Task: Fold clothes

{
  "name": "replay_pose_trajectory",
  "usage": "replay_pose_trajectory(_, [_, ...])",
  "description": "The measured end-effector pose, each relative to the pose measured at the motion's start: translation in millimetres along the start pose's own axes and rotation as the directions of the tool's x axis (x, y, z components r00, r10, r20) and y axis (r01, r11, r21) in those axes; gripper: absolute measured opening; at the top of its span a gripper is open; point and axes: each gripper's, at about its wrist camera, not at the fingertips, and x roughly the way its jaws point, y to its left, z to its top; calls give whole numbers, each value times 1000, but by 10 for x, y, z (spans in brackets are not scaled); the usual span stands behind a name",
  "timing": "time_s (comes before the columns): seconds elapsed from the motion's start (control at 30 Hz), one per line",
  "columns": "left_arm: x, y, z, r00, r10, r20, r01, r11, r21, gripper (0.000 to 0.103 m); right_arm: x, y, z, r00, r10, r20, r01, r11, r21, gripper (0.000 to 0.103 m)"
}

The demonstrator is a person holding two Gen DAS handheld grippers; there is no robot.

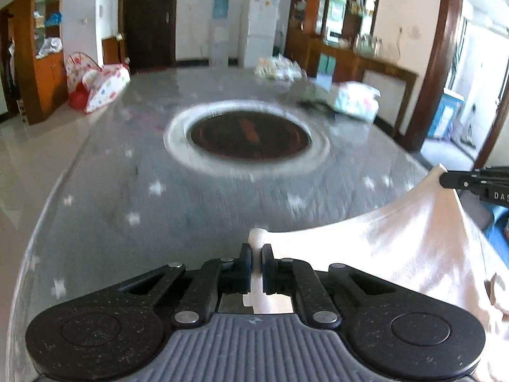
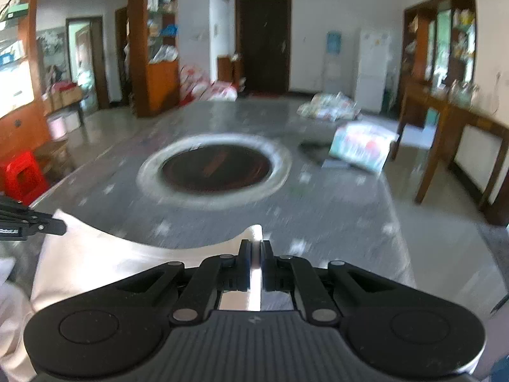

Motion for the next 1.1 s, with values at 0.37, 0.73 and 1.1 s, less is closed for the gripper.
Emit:
replay_pose_trajectory(0.37, [752,54,360,994,107,10,-107,994,10,7,812,-174,114,995,-94,-41,95,995,41,5])
replay_pose_trajectory(0.73, [992,123,370,989,139,-53,-139,990,7,14,923,-121,41,990,-70,-120,65,997,-45,24])
replay_pose_trajectory(1.1, [113,-301,-236,994,-52,-97,66,988,142,14,207,490,-390,972,135,-190,-172,966,-193,47])
